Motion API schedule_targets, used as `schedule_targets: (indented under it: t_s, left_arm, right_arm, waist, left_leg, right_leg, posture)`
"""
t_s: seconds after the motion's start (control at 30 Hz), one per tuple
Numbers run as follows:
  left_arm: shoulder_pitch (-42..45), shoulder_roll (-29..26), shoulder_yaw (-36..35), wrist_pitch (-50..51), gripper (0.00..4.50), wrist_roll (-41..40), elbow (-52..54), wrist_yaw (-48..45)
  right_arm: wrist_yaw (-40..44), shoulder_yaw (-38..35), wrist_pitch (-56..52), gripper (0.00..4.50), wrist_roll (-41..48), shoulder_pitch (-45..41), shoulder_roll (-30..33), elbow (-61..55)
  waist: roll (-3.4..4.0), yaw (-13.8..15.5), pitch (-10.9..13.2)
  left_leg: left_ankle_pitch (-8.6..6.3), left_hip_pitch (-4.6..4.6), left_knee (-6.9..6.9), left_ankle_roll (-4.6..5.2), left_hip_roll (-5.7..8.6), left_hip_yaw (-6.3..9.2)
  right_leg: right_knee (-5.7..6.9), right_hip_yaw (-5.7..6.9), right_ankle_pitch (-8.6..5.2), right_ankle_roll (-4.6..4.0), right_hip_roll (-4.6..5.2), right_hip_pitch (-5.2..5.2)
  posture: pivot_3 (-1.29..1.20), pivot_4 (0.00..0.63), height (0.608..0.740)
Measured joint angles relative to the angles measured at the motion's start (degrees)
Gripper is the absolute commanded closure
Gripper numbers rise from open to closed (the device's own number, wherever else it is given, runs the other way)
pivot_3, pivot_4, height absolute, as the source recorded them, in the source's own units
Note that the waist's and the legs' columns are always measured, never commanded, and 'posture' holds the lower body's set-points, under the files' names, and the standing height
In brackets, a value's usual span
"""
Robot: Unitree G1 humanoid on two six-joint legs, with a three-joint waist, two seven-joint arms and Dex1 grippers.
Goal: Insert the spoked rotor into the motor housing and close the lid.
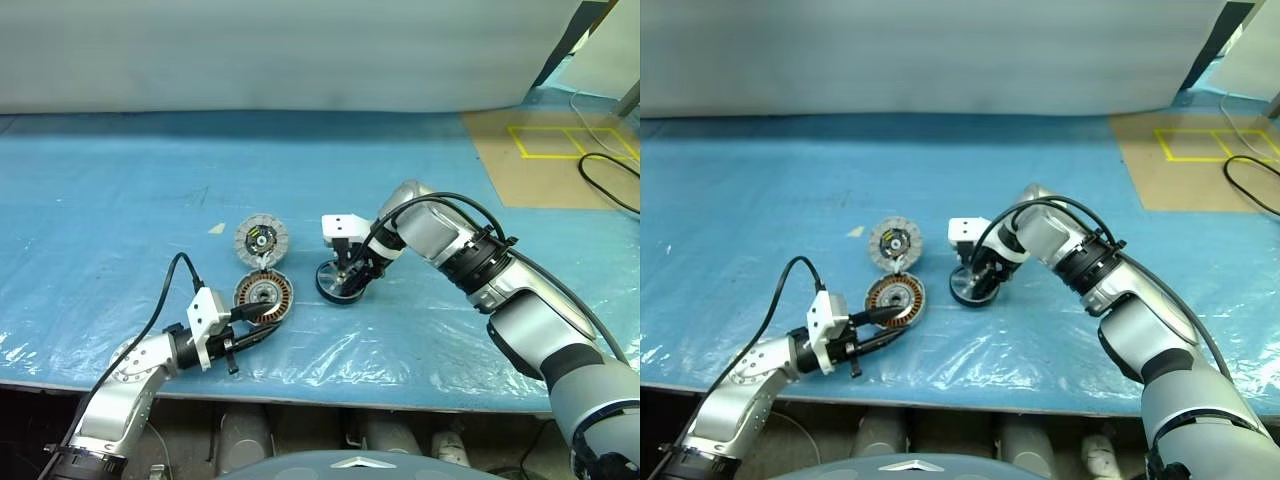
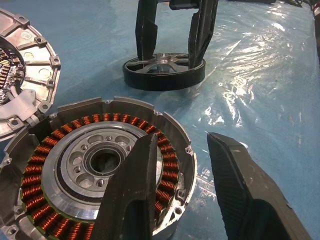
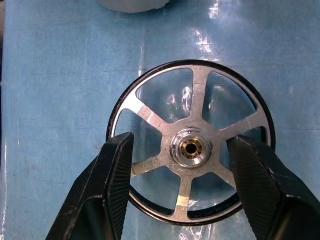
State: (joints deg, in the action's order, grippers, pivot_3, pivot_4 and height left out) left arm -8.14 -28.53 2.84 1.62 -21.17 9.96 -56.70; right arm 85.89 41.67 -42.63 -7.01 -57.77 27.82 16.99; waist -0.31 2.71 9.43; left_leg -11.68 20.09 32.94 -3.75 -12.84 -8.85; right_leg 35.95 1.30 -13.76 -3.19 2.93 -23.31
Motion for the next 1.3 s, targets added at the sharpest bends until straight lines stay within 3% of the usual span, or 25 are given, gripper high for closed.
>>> schedule_targets:
  t_s: [0.2, 0.67, 0.87, 1.0, 1.3]
  left_arm:
    - [0.1, 0.0, 0.0, -0.4, 2.8, 0.0, -0.2, 0.0]
    - [1.0, 0.0, 0.0, -0.6, 2.8, 0.1, -1.0, 0.0]
    - [0.9, -1.1, -0.8, -0.2, 2.8, -1.3, -0.4, -0.1]
    - [0.5, -3.7, -5.3, 0.8, 2.8, -4.1, 0.8, -0.5]
    - [-6.4, -8.2, -12.8, 3.4, 2.8, -8.2, 6.2, -0.6]
  right_arm:
    - [0.2, 0.0, 0.4, 3.22, 0.1, 0.1, 0.8, -1.6]
    - [0.4, -0.9, 5.9, 3.25, 0.6, 0.4, 2.6, -5.3]
    - [2.7, -5.4, 12.9, 3.25, 5.9, 0.3, 7.5, -11.2]
    - [2.9, -6.2, 16.4, 3.25, 11.5, -0.1, 10.0, -15.6]
    - [2.5, -3.9, 21.1, 3.25, 10.4, -4.4, -3.3, -8.3]
  waist:
    - [0.0, 0.0, 0.0]
    - [0.0, 0.0, 0.0]
    - [0.0, 0.1, 0.0]
    - [0.0, -0.2, 0.0]
    - [-0.02, -0.4, 0.0]
  left_leg:
    - [0.0, 0.0, 0.0, -0.01, 0.0, 0.0]
    - [0.0, 0.0, 0.02, 0.0, 0.0, 0.0]
    - [-0.03, 0.0, 0.04, 0.06, 0.0, 0.0]
    - [-0.04, -0.06, 0.03, 0.08, -0.01, -0.01]
    - [-0.06, -0.02, 0.07, 0.1, -0.01, -0.03]
  right_leg:
    - [0.0, 0.0, 0.0, 0.0, 0.0, 0.0]
    - [0.02, -0.01, 0.0, 0.0, 0.0, 0.0]
    - [0.04, -0.01, 0.0, 0.0, 0.0, 0.0]
    - [0.07, -0.03, 0.0, 0.0, -0.01, 0.01]
    - [0.24, -0.05, -0.04, -0.05, -0.01, -0.13]
  posture:
    - [0.0, 0.15, 0.74]
    - [0.0, 0.15, 0.74]
    - [0.0, 0.15, 0.74]
    - [0.0, 0.15, 0.74]
    - [0.0, 0.15, 0.74]
